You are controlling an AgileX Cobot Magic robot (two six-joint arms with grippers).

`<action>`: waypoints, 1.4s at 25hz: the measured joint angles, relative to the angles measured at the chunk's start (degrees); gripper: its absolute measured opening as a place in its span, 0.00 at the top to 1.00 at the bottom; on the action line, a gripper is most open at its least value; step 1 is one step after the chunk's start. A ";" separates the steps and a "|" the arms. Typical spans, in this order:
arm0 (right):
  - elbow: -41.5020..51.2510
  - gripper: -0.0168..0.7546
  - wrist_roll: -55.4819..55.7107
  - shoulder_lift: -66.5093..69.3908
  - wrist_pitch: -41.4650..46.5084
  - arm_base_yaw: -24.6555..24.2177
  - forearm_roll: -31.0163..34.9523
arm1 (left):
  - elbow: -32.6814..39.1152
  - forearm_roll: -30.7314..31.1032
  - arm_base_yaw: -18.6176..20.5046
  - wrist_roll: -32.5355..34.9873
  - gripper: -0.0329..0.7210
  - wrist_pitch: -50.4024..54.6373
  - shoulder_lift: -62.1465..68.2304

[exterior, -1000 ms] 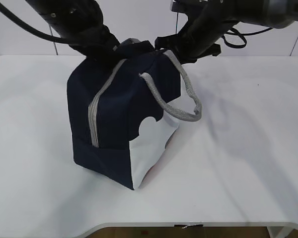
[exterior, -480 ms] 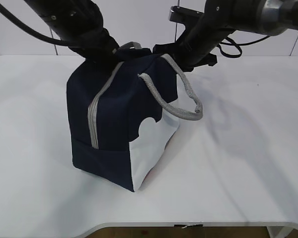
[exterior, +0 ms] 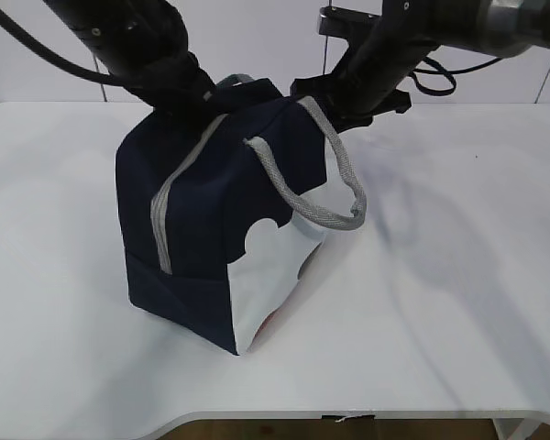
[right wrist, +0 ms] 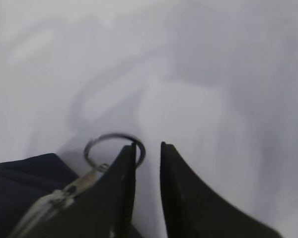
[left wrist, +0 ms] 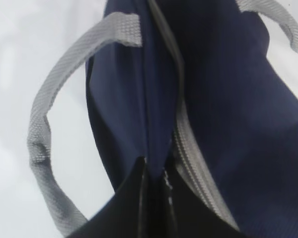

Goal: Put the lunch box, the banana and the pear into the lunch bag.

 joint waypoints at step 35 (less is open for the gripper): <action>-11.36 0.45 -6.55 -16.02 27.30 -0.71 -1.31 | -12.26 1.23 3.03 -16.76 0.45 17.10 -3.76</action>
